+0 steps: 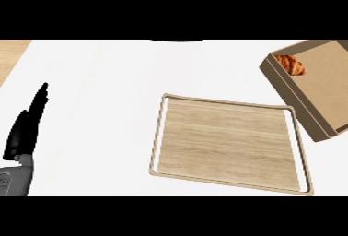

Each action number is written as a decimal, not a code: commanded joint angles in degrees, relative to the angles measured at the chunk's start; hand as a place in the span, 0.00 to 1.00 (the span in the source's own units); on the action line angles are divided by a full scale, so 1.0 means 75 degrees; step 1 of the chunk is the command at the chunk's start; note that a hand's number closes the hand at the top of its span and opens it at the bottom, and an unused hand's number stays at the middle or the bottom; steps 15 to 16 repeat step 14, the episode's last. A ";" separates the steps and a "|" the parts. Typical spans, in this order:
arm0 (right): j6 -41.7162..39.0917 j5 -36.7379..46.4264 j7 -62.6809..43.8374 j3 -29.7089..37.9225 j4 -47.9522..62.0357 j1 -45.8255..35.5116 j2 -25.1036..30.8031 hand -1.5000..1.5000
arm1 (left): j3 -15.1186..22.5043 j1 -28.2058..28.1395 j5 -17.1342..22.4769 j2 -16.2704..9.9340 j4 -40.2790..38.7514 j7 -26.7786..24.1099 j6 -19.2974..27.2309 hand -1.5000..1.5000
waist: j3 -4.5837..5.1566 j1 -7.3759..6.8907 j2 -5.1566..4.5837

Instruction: Pick the croissant from the tray and place it in the cardboard box

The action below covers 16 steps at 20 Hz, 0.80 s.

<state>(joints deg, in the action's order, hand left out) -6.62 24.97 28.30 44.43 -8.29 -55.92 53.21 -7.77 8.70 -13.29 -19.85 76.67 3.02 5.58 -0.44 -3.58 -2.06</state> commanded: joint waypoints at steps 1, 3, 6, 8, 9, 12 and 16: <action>-0.0535 -0.0251 0.0113 0.0287 0.0124 0.0602 0.0669 0.00 | -0.0008 -0.0087 -0.0046 0.0014 -0.0073 -0.0004 0.0034 0.50 | -0.0019 0.0085 -0.0012; -0.0486 -0.0358 0.0239 0.0416 0.0121 0.0891 0.0818 0.00 | -0.0020 -0.0235 0.0070 0.0024 0.0075 -0.0149 -0.0071 0.50 | -0.0021 0.0050 0.0018; -0.0981 -0.0426 0.0423 0.0497 0.0157 0.1324 0.1229 0.00 | -0.0055 -0.0268 0.0001 0.0135 -0.0184 -0.0303 0.0109 0.50 | -0.0031 0.0154 0.0002; -0.1272 -0.0380 0.0524 0.0439 0.0123 0.1493 0.1357 0.00 | -0.0197 -0.0072 0.0086 -0.0121 -0.0244 -0.0199 -0.0075 0.50 | -0.0028 0.0169 0.0014; -0.1279 -0.0428 0.0735 0.0499 0.0112 0.1693 0.1389 0.00 | -0.0133 -0.0078 0.0075 -0.0017 -0.0159 -0.0181 -0.0030 0.50 | -0.0039 0.0192 0.0017; -0.1879 -0.0366 0.0737 0.0424 0.0125 0.1939 0.1725 0.00 | -0.0175 -0.0029 0.0052 0.0017 -0.0280 -0.0168 0.0051 0.50 | -0.0034 0.0235 0.0027; -0.2071 -0.0232 0.0927 0.0291 0.0138 0.2268 0.1738 0.00 | -0.0185 -0.0005 0.0088 0.0017 -0.0166 -0.0031 0.0029 0.50 | -0.0047 0.0211 0.0032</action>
